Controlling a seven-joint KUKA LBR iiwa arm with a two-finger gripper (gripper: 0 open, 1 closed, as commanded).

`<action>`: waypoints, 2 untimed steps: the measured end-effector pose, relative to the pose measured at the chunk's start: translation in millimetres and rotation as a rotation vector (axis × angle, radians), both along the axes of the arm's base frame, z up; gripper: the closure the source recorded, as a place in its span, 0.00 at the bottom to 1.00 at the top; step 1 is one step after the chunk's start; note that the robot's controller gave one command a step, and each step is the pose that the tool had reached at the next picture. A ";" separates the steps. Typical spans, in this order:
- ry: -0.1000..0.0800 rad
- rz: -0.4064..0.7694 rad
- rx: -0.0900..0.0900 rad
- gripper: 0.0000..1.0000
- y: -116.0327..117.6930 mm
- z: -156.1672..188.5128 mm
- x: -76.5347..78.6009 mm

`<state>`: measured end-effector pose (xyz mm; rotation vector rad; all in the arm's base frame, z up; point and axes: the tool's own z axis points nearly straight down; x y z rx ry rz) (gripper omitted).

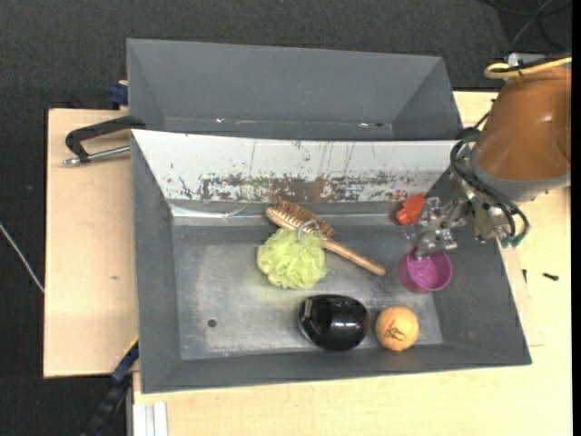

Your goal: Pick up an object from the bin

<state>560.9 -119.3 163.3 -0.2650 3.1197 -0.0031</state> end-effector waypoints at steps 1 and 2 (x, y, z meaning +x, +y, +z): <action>0.003 0.000 0.001 1.00 0.3 5.6 -0.2; 0.004 0.000 0.001 1.00 0.4 14.2 0.2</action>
Offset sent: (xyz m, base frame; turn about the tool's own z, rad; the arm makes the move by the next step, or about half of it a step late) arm 0.0000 -0.0001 0.0331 0.0000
